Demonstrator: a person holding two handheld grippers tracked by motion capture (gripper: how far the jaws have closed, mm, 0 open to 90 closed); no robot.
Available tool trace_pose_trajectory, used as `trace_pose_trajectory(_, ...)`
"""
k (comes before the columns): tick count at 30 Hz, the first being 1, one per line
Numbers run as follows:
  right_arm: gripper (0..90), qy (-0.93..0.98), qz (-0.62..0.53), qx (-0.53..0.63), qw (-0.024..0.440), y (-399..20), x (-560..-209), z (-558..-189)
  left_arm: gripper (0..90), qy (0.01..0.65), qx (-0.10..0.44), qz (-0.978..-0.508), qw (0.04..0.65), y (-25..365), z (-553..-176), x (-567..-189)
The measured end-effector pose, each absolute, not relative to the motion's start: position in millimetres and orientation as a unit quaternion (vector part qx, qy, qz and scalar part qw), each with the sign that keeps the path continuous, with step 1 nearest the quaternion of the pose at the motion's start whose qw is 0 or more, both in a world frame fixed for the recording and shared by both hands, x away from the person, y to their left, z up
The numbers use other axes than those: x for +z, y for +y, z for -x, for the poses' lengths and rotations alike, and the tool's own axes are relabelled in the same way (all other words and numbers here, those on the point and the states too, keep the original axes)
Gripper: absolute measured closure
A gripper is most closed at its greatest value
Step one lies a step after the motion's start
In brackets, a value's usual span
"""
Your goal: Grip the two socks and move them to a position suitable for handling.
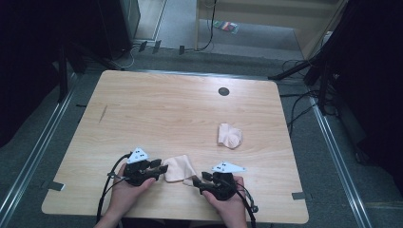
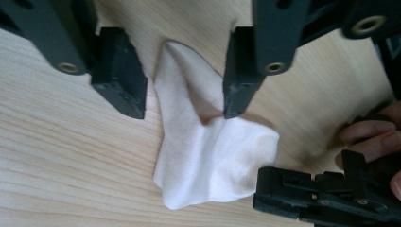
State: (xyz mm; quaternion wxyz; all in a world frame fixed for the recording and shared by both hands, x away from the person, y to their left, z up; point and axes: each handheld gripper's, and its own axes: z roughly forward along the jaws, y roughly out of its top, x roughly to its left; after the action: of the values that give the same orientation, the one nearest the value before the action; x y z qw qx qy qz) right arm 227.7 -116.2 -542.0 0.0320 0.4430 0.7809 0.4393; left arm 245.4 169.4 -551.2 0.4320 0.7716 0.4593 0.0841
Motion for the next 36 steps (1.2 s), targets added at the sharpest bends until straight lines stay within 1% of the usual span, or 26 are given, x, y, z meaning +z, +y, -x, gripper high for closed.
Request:
trace_pose_trajectory(1,65.5,0.784,-0.443,0.434,0.039,-113,-543,-228,70.5,0.458,0.081,-0.777,0.424,168,-246,-553)
trace_pose_trajectory(2,69.6,0.785,-0.444,0.429,0.043,-112,-544,-227,74.5,0.458,0.081,-0.777,0.424,168,-246,-553)
trace_pose_trajectory(3,77.3,0.786,-0.446,0.426,0.049,-111,-545,-227,79.3,0.454,0.084,-0.782,0.419,167,-245,-552)
trace_pose_trajectory(5,85.6,0.788,-0.444,0.423,0.057,-110,-544,-227,86.8,0.449,0.087,-0.783,0.421,166,-244,-552)
trace_pose_trajectory(6,88.4,0.788,-0.442,0.423,0.067,-110,-544,-227,87.6,0.446,0.089,-0.784,0.422,165,-244,-552)
trace_pose_trajectory(10,89.4,0.790,-0.428,0.423,0.112,-110,-538,-223,88.1,0.434,0.090,-0.789,0.426,158,-240,-551)
trace_pose_trajectory(14,89.5,0.782,-0.391,0.456,0.166,-102,-525,-217,88.1,0.430,0.092,-0.792,0.424,150,-237,-552)
trace_pose_trajectory(15,89.5,0.782,-0.391,0.456,0.166,-102,-525,-217,88.1,0.430,0.092,-0.792,0.424,150,-237,-552)
trace_pose_trajectory(16,89.4,0.784,-0.376,0.462,0.176,-99,-522,-216,88.1,0.432,0.093,-0.791,0.423,149,-237,-552)
trace_pose_trajectory(17,89.3,0.791,-0.333,0.478,0.185,-86,-518,-210,87.8,0.434,0.089,-0.790,0.424,150,-238,-552)
trace_pose_trajectory(19,89.1,0.804,-0.306,0.476,0.185,-75,-519,-207,87.3,0.441,0.078,-0.786,0.427,152,-239,-553)
trace_pose_trajectory(20,89.0,0.811,-0.296,0.471,0.179,-69,-522,-206,86.0,0.444,0.072,-0.784,0.428,153,-240,-554)
trace_pose_trajectory(23,88.8,0.830,-0.282,0.451,0.168,-54,-534,-207,75.5,0.451,0.046,-0.775,0.440,158,-243,-554)
trace_pose_trajectory(26,88.4,0.836,-0.278,0.443,0.169,-48,-539,-207,70.5,0.458,0.038,-0.764,0.454,164,-244,-553)
trace_pose_trajectory(27,87.8,0.838,-0.276,0.440,0.167,-45,-540,-207,69.0,0.471,0.030,-0.745,0.472,174,-245,-549)
trace_pose_trajectory(28,87.3,0.839,-0.278,0.438,0.165,-45,-541,-207,68.2,0.471,0.030,-0.745,0.472,174,-245,-549)
trace_pose_trajectory(29,86.8,0.840,-0.280,0.435,0.162,-45,-542,-208,67.6,0.483,0.022,-0.716,0.503,186,-246,-544)
trace_pose_trajectory(31,86.2,0.841,-0.283,0.431,0.163,-44,-543,-209,65.6,0.488,0.018,-0.693,0.531,192,-246,-538)
trace_pose_trajectory(32,86.2,0.841,-0.283,0.431,0.163,-44,-543,-209,63.5,0.488,0.018,-0.693,0.531,192,-246,-538)
trace_pose_trajectory(33,85.8,0.843,-0.279,0.431,0.161,-43,-544,-210,59.6,0.473,-0.001,-0.694,0.543,188,-245,-536)
trace_pose_trajectory(35,84.8,0.846,-0.273,0.429,0.160,-41,-544,-211,52.5,0.468,-0.008,-0.706,0.532,180,-245,-537)
trace_pose_trajectory(36,83.8,0.847,-0.271,0.428,0.160,-40,-545,-211,51.8,0.467,-0.015,-0.709,0.528,176,-245,-538)
